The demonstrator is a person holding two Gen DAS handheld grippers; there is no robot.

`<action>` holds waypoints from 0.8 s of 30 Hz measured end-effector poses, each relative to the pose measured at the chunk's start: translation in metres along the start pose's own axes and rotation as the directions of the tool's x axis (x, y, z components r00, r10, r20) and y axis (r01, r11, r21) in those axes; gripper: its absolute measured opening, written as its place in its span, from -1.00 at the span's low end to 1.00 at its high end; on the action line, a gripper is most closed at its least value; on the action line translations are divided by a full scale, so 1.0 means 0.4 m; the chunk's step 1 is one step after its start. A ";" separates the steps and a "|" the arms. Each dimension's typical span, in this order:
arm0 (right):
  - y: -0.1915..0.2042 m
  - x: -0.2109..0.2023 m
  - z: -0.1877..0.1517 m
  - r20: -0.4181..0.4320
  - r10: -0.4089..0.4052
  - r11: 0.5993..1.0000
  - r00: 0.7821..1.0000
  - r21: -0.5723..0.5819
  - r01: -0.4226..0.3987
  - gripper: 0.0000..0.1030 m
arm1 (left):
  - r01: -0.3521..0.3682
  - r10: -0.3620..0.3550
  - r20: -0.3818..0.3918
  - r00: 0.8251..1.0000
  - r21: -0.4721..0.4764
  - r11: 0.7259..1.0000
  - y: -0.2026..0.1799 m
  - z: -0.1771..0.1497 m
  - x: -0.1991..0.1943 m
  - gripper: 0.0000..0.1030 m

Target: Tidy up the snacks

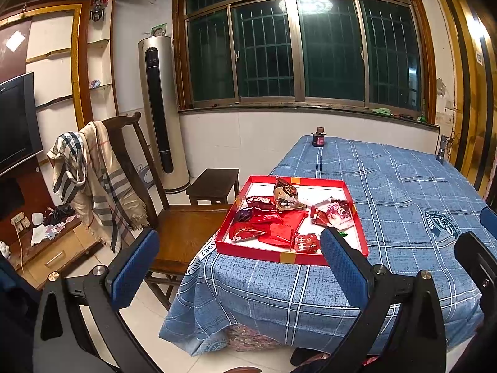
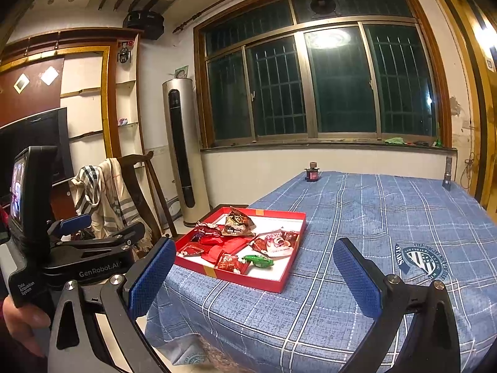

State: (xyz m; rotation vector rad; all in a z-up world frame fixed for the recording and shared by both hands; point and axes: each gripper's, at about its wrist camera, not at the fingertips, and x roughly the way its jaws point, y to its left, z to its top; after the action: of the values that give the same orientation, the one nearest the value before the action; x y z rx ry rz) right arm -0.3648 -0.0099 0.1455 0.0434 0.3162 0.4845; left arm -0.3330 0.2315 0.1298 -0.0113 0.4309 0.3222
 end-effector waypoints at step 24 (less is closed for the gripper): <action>-0.003 -0.006 -0.002 -0.006 0.000 1.000 1.000 0.009 0.000 0.98 | 0.003 -0.003 -0.012 1.000 0.008 1.000 0.006 -0.017 0.008 1.00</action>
State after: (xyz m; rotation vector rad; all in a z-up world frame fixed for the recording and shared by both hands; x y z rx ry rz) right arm -0.3664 -0.0120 0.1452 0.0503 0.3239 0.4830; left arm -0.3339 0.2342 0.1223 -0.0057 0.4441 0.3176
